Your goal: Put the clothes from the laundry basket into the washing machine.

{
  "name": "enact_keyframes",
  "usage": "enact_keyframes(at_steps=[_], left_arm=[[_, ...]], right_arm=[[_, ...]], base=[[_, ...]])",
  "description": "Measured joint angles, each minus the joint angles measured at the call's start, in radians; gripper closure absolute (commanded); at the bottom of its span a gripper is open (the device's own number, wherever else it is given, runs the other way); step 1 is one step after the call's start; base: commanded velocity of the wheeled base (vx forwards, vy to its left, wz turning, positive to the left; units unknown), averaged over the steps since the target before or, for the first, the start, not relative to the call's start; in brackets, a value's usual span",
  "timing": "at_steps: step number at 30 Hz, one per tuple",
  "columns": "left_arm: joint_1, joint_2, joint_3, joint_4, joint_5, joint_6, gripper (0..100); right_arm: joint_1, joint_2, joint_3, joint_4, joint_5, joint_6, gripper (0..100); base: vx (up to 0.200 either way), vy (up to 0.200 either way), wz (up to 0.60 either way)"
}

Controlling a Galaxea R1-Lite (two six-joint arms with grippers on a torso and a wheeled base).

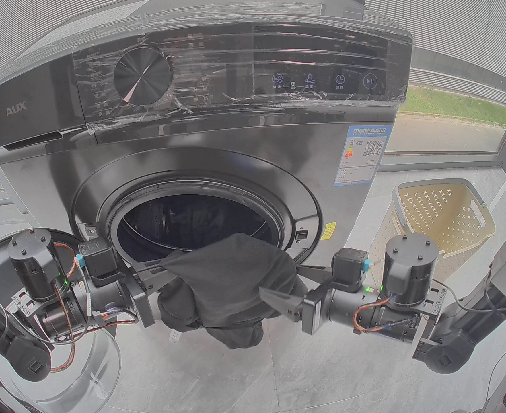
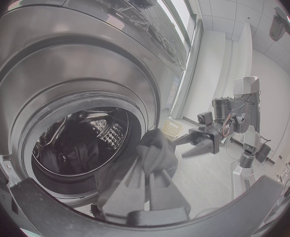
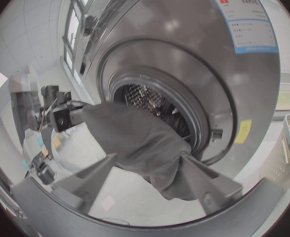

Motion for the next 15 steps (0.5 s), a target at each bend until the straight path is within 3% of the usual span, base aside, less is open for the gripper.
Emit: enact_keyframes(at_steps=[7,11,15], left_arm=[[-0.021,-0.001,-0.006,0.000,0.008,0.001,100],[-0.034,0.001,-0.004,0.000,0.008,0.002,100],[-0.047,0.004,0.000,0.000,0.008,0.004,100]], right_arm=[[-0.009,0.001,0.109,-0.004,0.080,-0.081,0],[-0.009,0.005,0.103,-0.013,0.086,-0.087,0],[-0.001,0.016,0.034,-0.030,0.099,-0.089,0]], base=[[0.000,0.000,0.00],[0.000,0.000,0.00],[0.000,0.000,0.00]])
